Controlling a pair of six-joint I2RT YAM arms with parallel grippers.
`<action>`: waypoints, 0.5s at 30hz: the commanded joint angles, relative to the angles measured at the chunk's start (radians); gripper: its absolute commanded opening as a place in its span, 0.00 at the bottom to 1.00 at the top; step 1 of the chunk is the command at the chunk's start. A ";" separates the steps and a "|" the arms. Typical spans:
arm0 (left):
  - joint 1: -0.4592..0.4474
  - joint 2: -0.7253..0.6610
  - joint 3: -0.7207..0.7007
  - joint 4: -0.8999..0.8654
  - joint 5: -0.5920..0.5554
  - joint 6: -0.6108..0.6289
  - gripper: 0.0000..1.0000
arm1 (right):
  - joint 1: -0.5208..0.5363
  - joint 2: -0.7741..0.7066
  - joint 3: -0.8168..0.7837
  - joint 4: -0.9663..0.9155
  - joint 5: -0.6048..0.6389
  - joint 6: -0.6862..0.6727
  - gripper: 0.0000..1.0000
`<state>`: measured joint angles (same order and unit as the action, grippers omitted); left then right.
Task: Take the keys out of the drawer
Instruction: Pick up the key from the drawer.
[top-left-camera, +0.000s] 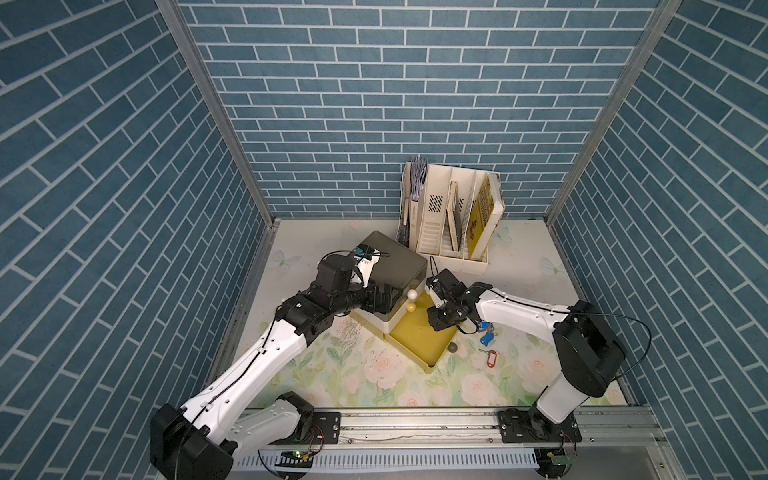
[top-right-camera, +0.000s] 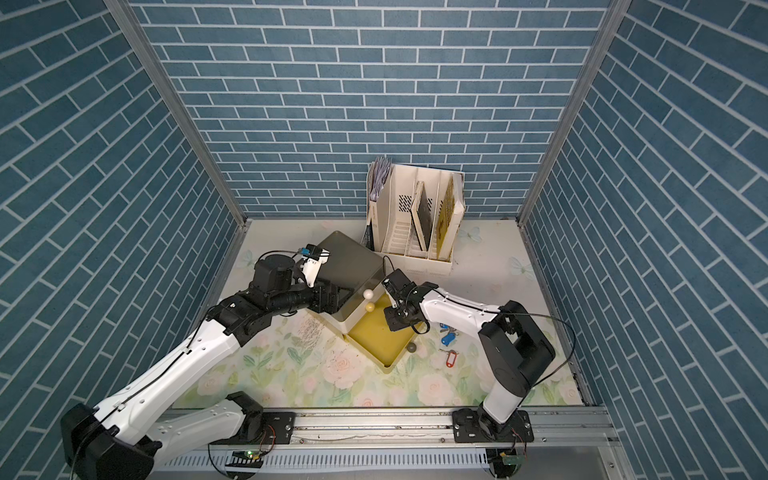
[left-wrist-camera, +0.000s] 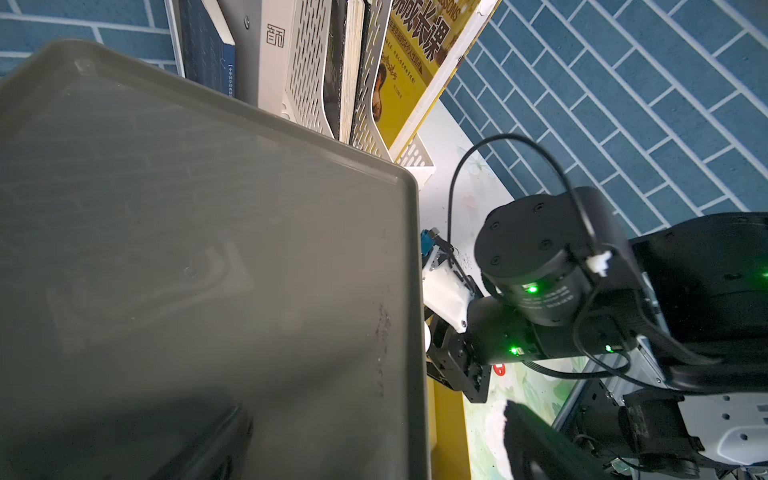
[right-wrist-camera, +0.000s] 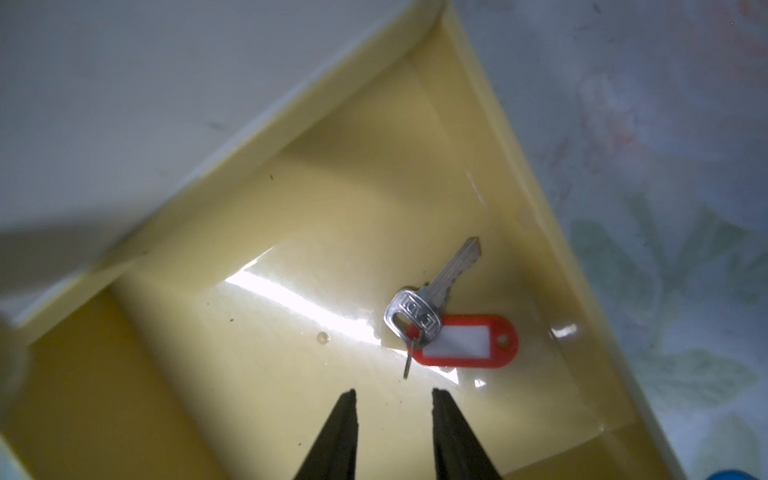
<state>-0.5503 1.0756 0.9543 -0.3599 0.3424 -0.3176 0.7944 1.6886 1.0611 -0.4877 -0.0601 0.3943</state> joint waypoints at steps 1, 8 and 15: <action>0.006 0.000 -0.027 -0.042 0.010 0.003 1.00 | -0.010 0.045 0.033 -0.016 -0.003 -0.009 0.34; 0.005 0.019 -0.023 -0.044 0.009 0.015 1.00 | -0.028 0.084 0.044 -0.003 0.012 -0.011 0.33; 0.005 0.025 -0.020 -0.051 0.007 0.021 1.00 | -0.030 0.119 0.060 0.000 0.008 -0.015 0.23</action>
<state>-0.5503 1.0836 0.9543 -0.3527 0.3420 -0.2985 0.7666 1.7847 1.1030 -0.4808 -0.0566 0.3878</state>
